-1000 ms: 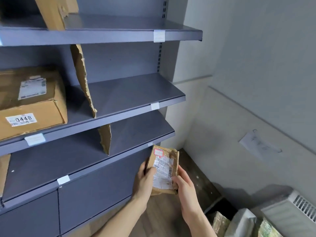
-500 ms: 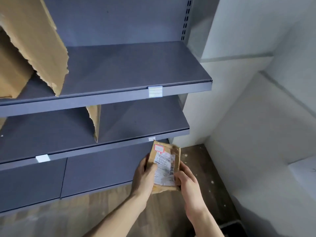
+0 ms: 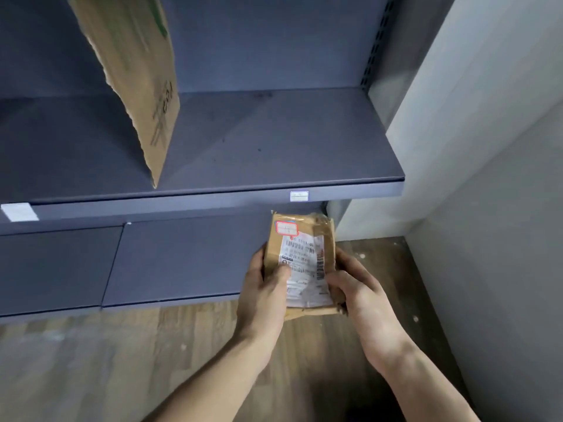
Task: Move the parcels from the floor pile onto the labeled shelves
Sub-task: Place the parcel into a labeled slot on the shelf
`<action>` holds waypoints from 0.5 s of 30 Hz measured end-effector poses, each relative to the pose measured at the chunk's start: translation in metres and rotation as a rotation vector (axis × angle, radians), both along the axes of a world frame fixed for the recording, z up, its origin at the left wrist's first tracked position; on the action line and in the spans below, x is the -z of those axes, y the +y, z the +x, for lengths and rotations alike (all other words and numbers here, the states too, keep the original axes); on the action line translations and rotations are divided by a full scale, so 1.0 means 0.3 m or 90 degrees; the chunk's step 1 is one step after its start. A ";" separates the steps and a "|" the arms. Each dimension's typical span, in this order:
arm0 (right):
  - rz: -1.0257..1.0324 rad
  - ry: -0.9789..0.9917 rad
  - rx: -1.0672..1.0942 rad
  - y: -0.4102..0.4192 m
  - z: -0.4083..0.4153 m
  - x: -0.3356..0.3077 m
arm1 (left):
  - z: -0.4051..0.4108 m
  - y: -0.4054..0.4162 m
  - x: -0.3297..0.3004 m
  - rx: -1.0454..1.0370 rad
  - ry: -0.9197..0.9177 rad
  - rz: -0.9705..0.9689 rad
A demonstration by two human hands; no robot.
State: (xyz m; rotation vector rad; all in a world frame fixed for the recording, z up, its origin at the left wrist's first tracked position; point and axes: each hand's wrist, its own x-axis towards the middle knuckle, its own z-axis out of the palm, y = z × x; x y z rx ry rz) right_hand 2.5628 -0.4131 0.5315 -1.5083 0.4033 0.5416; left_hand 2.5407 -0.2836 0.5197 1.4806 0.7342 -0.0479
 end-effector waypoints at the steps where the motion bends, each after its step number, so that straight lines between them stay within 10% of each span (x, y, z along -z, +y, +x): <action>1: 0.012 -0.006 0.001 0.005 0.012 0.025 | 0.012 0.008 0.023 -0.002 -0.011 0.004; 15: 0.043 -0.017 -0.038 -0.004 0.035 0.107 | 0.022 0.025 0.080 0.007 -0.030 0.011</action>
